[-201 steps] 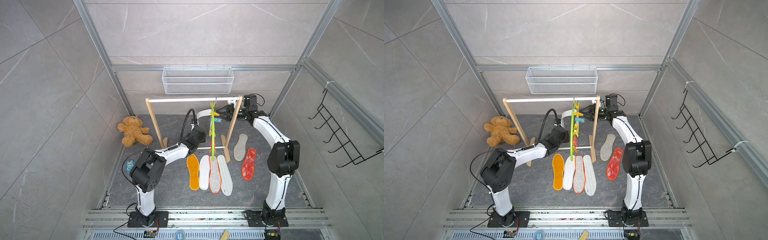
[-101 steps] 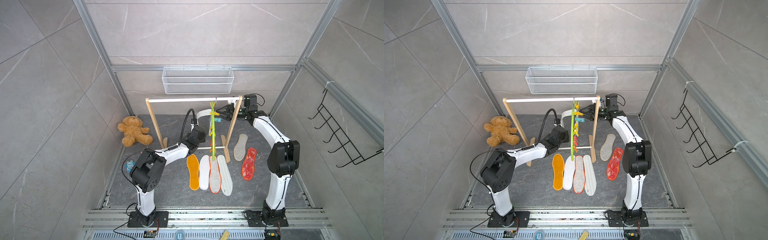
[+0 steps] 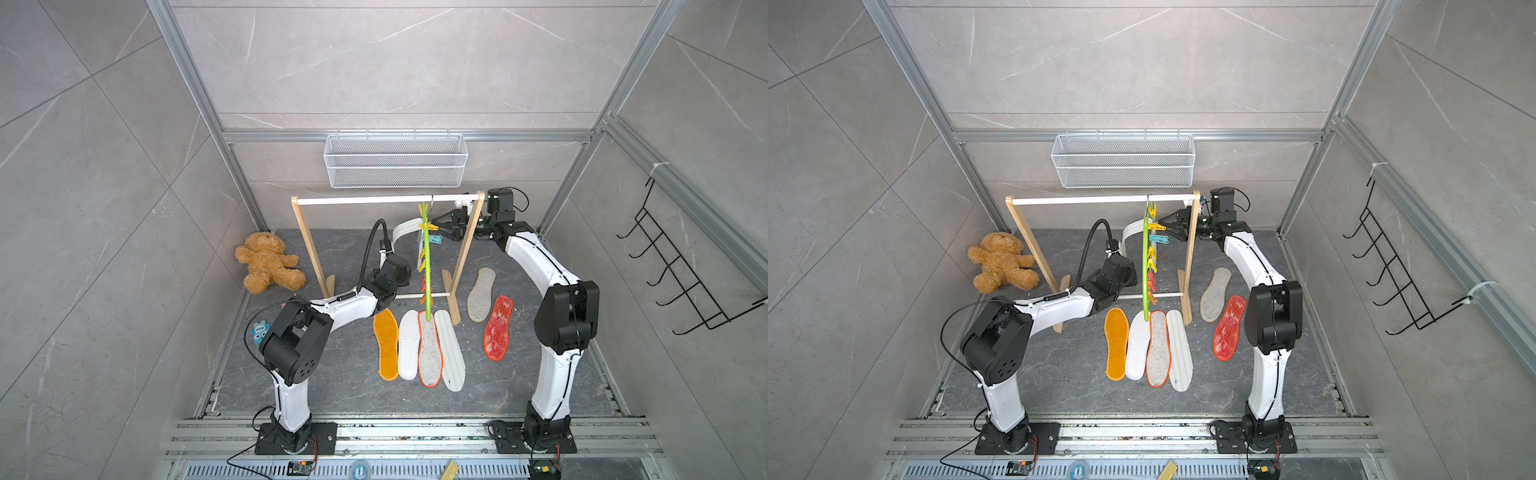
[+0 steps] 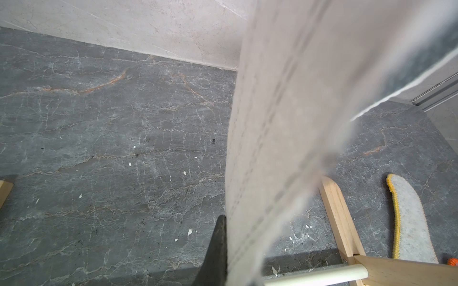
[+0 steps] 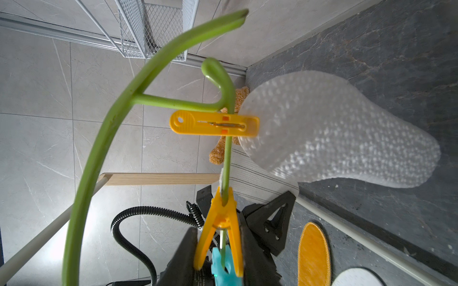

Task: Take the shoe insoles off the hanger
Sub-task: Open the clamp at the hanger.

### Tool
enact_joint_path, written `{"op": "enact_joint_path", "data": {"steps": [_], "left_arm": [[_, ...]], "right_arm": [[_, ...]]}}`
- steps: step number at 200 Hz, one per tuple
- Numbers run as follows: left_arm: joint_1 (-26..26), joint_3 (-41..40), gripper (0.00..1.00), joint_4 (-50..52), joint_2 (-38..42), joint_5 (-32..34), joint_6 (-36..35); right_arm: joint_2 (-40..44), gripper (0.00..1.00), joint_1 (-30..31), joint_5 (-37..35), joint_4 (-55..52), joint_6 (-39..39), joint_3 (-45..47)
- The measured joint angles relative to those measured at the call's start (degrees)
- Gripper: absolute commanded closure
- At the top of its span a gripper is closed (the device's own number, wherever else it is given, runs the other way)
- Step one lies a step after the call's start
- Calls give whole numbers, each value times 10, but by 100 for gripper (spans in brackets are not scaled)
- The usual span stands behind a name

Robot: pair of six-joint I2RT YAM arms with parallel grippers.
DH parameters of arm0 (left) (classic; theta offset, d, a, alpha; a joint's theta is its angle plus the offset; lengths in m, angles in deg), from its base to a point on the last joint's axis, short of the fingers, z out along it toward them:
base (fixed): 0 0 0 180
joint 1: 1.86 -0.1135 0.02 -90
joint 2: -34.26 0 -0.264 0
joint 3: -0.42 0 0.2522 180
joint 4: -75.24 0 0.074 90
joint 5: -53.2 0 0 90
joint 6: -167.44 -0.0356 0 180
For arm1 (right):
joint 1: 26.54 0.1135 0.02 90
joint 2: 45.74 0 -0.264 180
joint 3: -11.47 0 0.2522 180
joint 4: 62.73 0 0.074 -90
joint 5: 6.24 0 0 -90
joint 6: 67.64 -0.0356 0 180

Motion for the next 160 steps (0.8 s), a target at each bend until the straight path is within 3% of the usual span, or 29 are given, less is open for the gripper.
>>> {"op": "enact_joint_path", "data": {"steps": [160], "left_arm": [[0,-15,100,0,5,30,12]], "right_arm": [[-1,72,3,2,9,-11,0]]}}
